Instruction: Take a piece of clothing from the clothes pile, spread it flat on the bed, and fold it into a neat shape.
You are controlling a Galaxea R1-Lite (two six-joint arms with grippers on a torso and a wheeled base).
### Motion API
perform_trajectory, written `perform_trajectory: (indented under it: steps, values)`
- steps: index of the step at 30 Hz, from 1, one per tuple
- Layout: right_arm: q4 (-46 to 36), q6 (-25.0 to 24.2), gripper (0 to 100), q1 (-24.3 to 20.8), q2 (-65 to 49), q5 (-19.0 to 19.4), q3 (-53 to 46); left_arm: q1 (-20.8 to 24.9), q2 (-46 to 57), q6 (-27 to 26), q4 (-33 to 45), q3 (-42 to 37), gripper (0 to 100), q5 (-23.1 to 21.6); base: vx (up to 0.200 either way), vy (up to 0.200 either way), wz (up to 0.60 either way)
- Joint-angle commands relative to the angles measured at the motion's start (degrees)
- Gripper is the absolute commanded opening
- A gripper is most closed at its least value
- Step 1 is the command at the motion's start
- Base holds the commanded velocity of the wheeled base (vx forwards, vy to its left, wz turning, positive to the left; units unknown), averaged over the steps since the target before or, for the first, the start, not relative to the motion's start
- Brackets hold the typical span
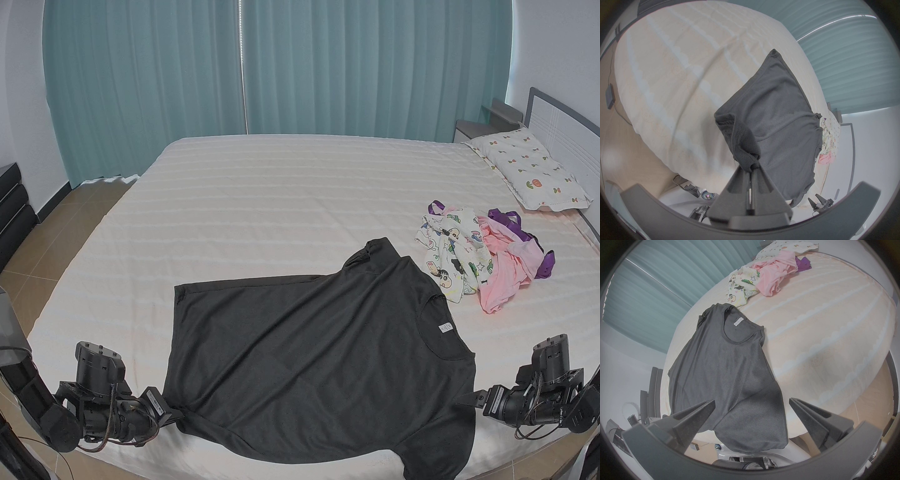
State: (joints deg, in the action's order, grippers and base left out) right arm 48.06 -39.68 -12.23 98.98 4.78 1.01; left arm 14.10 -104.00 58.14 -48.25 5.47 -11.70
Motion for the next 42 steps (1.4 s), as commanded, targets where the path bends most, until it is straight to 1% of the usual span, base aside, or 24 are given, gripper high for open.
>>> perform_trajectory:
  steps: [1,2,4,5,6,7,11,14,18,19,29,33,34,39,40,42]
  values:
    - [1.78,2.50,100,3.79,5.09,3.66,1.36,-4.08,0.73,0.05,-0.18,-1.87,0,-2.97,0.000,0.000,0.00]
    - [3.45,4.44,100,5.46,7.46,4.63,3.56,-6.46,0.81,-0.22,-0.27,-2.31,0,-6.14,0.000,0.000,0.00]
    - [4.15,6.19,100,5.90,10.36,4.71,5.67,-7.95,1.25,-0.30,-0.18,-2.22,0,-8.95,0.000,0.000,0.00]
    - [4.15,6.90,100,5.90,11.59,4.71,6.55,-8.39,1.43,-0.30,-0.18,-2.13,0,-9.65,0.000,0.000,0.00]
    - [4.15,6.90,100,5.90,11.59,4.71,6.55,-8.39,1.43,-0.30,-0.18,-2.13,0,-9.65,0.000,0.000,0.00]
    - [4.15,7.86,100,5.72,13.70,4.80,8.66,-8.57,1.43,-0.39,-0.18,-2.13,0,-10.09,0.000,0.000,0.00]
    - [4.24,8.22,100,5.46,16.95,4.71,11.56,-9.27,1.34,-0.30,-0.18,-1.87,0,-10.27,0.000,0.000,0.00]
    - [4.15,9.18,100,5.99,17.22,4.71,12.70,-9.45,1.17,-0.30,-0.18,-1.87,0,-10.36,0.000,0.000,0.00]
    - [4.24,9.97,100,5.64,19.33,4.71,13.84,-9.45,0.90,-0.30,-0.18,-1.78,0,-10.36,0.000,0.000,0.00]
    - [4.33,10.06,0,5.64,19.50,4.71,14.11,-9.45,0.90,-0.30,-0.18,-1.78,0,-10.36,0.000,0.000,0.00]
    - [6.00,9.71,0,8.27,19.85,5.94,20.43,-9.45,0.81,-0.48,-0.27,-2.13,0,-10.27,0.000,0.000,0.00]
    - [6.52,9.53,0,8.45,19.94,6.03,21.75,-9.45,0.81,-0.48,-0.27,-2.22,0,-10.36,0.000,0.000,0.00]
    - [7.05,9.36,0,8.45,20.38,6.12,24.92,-9.45,0.73,-0.57,-0.18,-2.22,0,-10.36,0.000,0.000,0.00]
    - [7.49,9.36,0,7.92,22.14,6.47,27.38,-9.45,0.81,-0.57,-0.27,-2.22,0,-10.27,0.000,0.000,0.00]
    - [8.46,9.36,100,7.92,23.28,6.47,27.99,-9.45,0.73,-0.57,-0.18,-2.31,0,-10.36,0.000,0.000,0.00]
    - [10.13,9.36,100,7.83,24.60,6.47,27.90,-9.36,0.73,-0.57,-0.27,-2.31,0,-10.36,0.000,0.000,0.00]
